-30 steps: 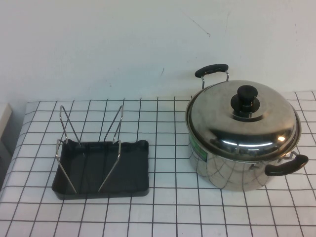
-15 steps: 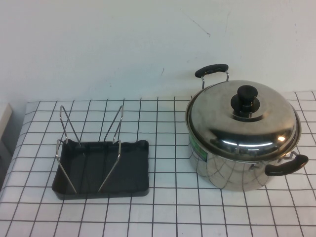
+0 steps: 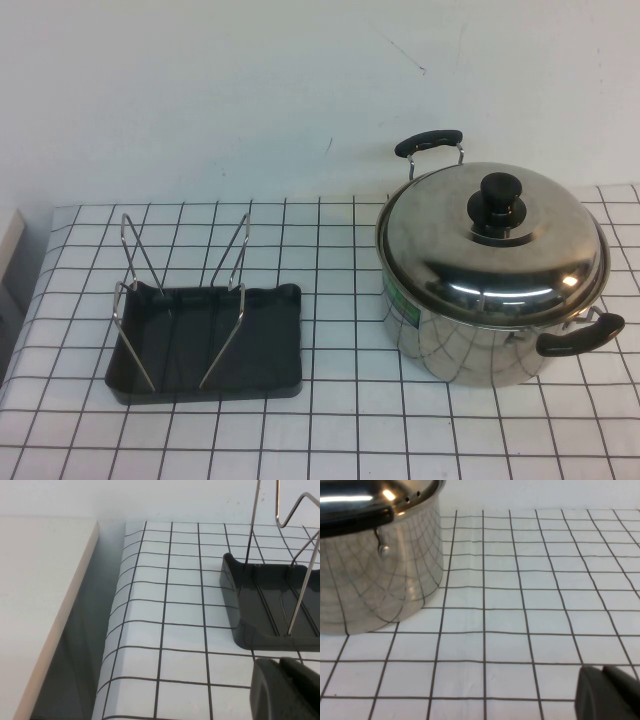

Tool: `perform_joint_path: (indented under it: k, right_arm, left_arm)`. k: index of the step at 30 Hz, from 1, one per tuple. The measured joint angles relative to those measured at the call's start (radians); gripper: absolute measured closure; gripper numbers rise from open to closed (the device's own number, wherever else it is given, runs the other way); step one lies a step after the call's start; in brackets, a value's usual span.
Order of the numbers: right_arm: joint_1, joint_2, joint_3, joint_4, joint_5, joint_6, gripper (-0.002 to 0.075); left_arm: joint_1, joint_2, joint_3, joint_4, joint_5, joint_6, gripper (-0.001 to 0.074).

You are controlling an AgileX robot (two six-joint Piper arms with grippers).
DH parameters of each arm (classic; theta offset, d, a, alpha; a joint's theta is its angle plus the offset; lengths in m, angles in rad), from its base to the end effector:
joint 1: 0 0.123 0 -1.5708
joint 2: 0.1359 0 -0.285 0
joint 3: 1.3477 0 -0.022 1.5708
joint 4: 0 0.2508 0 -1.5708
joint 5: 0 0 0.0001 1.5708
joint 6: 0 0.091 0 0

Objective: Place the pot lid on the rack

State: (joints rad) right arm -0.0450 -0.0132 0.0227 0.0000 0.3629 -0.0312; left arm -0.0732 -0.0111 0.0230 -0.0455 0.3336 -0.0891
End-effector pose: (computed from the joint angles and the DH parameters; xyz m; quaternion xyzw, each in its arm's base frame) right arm 0.0527 -0.0024 0.1736 0.0055 0.8004 -0.0228 0.5990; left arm 0.0534 -0.0053 0.1760 -0.0188 0.7920 -0.0684 0.6064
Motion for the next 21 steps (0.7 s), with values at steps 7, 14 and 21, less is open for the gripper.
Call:
perform_joint_path:
  k: [7,14,21]
  right_arm:
    - [0.0,0.0,0.002,0.0,-0.009,0.0,0.0728]
    - [0.0,0.0,0.003,-0.045,-0.066,0.0,0.0728]
    - [0.0,0.0,0.005,-0.068,-0.25,0.0,0.0728]
  left_arm:
    - [0.0,0.0,0.0,0.0,0.0,0.0,0.0738]
    - [0.0,0.0,0.0,0.004,0.0,0.0,0.0738]
    - [0.0,0.0,0.004,0.011,-0.12,0.0,0.0738]
